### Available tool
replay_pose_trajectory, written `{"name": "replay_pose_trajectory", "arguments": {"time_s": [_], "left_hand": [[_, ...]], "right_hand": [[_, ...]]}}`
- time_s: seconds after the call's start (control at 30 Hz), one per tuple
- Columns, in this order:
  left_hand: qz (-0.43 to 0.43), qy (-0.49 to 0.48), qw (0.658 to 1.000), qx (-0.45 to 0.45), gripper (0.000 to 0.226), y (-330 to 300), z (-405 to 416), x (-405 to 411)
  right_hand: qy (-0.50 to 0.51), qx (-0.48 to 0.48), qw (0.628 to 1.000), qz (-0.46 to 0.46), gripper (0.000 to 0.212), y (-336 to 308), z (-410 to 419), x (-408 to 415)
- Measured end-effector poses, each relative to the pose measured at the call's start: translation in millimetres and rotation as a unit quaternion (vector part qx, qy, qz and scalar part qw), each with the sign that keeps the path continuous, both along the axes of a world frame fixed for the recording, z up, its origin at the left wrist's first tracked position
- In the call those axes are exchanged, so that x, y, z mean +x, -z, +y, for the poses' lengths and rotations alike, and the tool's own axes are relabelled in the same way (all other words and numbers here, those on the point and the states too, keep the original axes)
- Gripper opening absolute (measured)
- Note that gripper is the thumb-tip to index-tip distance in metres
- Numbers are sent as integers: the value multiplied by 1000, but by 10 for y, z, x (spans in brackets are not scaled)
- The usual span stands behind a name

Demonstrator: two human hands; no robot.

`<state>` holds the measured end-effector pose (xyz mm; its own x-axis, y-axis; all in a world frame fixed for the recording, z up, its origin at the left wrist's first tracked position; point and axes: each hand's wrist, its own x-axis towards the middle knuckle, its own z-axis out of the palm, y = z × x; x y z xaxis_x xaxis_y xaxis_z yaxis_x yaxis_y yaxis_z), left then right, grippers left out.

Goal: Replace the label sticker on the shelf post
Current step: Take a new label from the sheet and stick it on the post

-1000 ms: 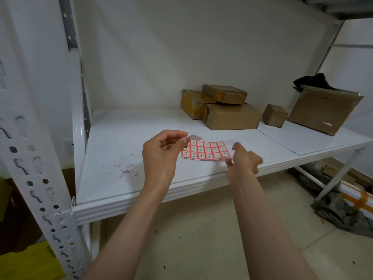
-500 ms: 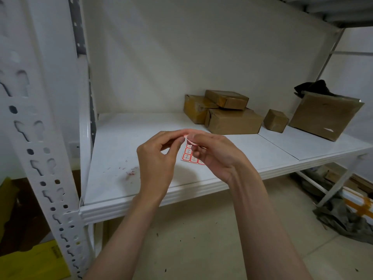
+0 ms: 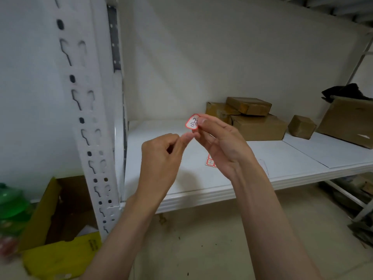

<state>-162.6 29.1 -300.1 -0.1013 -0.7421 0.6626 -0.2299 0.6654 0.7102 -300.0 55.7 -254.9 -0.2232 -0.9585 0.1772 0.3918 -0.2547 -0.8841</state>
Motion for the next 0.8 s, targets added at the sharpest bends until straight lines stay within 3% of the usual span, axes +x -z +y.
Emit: {"name": "replay_pose_trajectory", "arguments": {"time_s": [0.1,0.2,0.27,0.37,0.63,0.8], "left_hand": [[8,-10,1000,-17,47,-74,49,198],[13,-12,1000,-19,10,-206,93,389],[78,-12,997,-3,24,-312,169,496],[151,-5,988,-13,23,-474,305,659],[198,-64,976,-63,9,-659,384,1062],[211,-91,973,-28,12,-699,285,1311]], "right_hand": [[-7,-23,999,-23,24,-54,-6,228],[-23,-45,998,-30,20,-131,12,450],[-40,-58,997,-29,15,-185,32,599],[-71,-75,995,-15,11,-257,64,838],[-93,-103,989,48,15,-383,154,1260],[-11,-122,984,130,3,-406,100,1398]]}}
